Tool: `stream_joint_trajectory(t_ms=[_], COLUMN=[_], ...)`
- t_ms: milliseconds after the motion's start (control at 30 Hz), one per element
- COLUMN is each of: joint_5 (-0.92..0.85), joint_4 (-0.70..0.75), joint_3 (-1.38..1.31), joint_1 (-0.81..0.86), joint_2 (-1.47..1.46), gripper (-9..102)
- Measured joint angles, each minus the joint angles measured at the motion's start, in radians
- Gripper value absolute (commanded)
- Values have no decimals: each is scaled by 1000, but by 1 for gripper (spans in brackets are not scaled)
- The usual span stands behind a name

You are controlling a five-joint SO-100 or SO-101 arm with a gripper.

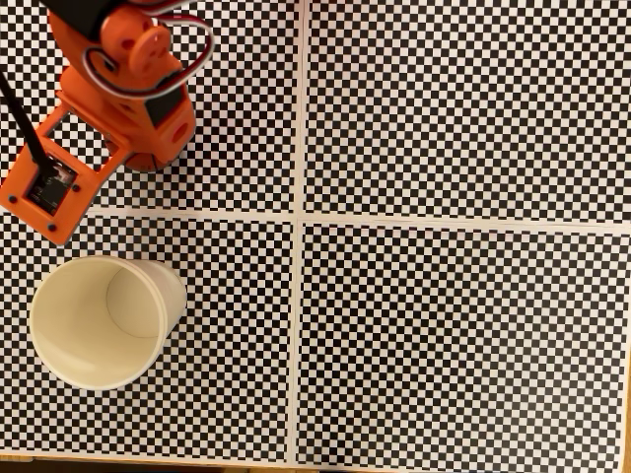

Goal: Grasp basketball and place into cup.

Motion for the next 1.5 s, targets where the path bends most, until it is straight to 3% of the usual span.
stream_joint_trajectory(t_ms=[200, 1500], joint_5=[-2, 183], joint_4=[0, 14], joint_3=[0, -178], joint_1=[6, -173], joint_2=[0, 173], gripper=[1, 0])
